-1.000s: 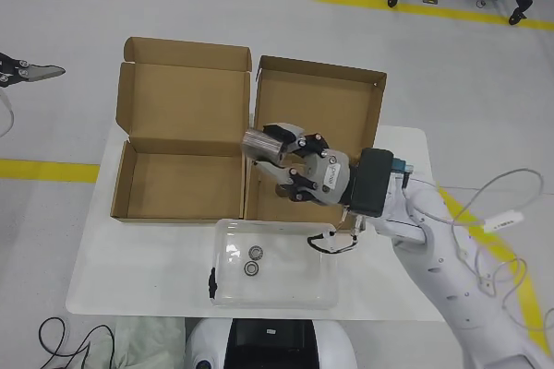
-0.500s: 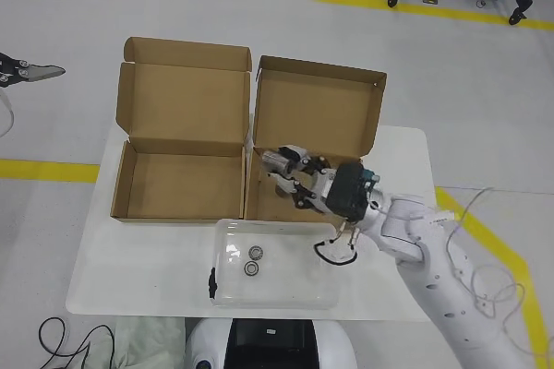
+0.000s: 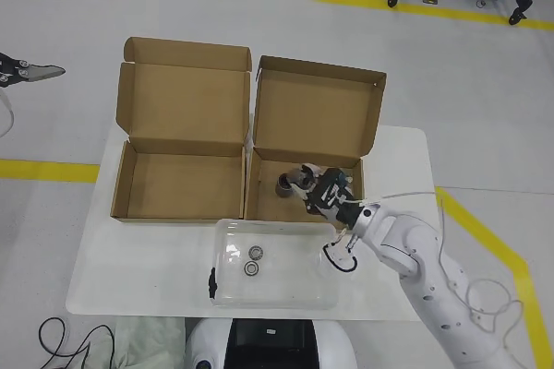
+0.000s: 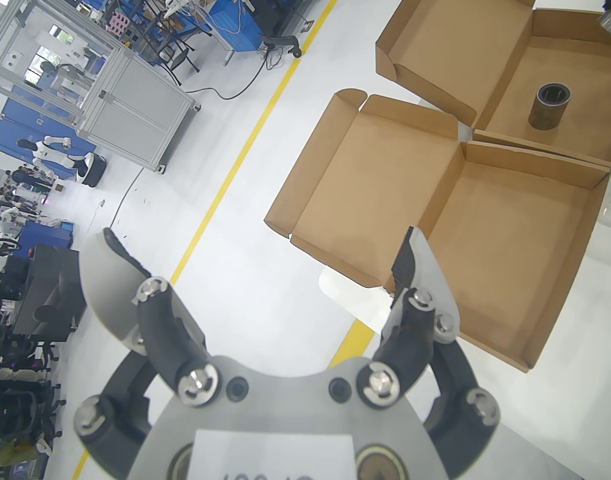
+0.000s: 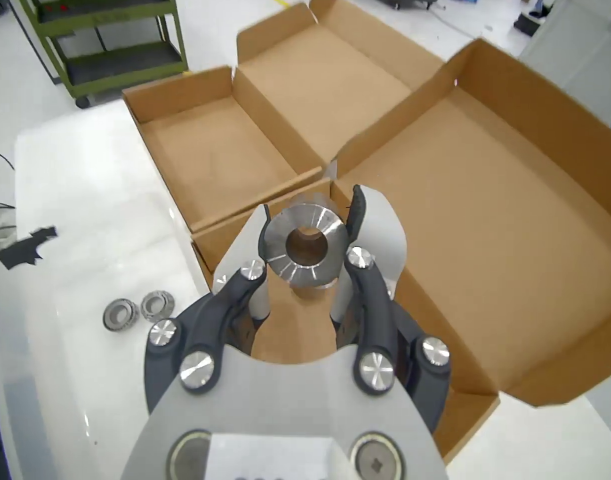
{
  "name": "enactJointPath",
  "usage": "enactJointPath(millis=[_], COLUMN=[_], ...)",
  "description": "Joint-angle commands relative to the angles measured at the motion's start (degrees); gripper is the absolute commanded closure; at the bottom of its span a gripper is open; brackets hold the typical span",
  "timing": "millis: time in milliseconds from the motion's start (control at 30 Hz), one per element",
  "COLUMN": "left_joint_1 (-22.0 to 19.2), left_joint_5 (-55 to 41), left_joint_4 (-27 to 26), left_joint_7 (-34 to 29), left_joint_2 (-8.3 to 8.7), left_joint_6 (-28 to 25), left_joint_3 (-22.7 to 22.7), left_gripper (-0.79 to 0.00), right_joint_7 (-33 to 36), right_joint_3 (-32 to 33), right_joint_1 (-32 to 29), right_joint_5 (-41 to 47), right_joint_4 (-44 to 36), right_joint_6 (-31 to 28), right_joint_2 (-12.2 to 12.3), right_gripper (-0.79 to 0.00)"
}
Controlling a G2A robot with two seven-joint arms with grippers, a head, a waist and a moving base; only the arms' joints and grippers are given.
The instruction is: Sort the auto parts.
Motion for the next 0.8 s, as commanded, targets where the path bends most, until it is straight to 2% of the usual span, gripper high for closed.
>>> enactJointPath(millis=[0, 367, 433, 767], left_joint_1=[0.0, 0.0, 0.0, 0.0], left_joint_5=[0.0, 0.0, 0.0, 0.0], left_joint_4=[0.0, 0.0, 0.0, 0.0], left_joint_7=[0.0, 0.0, 0.0, 0.0], left_joint_2=[0.0, 0.0, 0.0, 0.0], left_joint_6=[0.0, 0.0, 0.0, 0.0], left_joint_3=[0.0, 0.0, 0.0, 0.0], left_gripper=[-0.785, -0.785, -0.785, -0.785], right_joint_7=[3.6, 15.3, 19.2, 22.5], right_joint_3=[-0.2, -2.2, -3.1, -7.0], right_joint_1=[0.2, 3.0, 4.2, 10.4], right_joint_5=[0.5, 4.4, 3.8, 8.5], right_joint_4=[0.7, 5.7, 6.9, 15.3], right_joint_6=[1.9, 7.3, 9.2, 10.9], right_joint_2=[-0.1, -0.9, -1.2, -2.9], right_gripper=[0.0, 0.0, 0.0, 0.0])
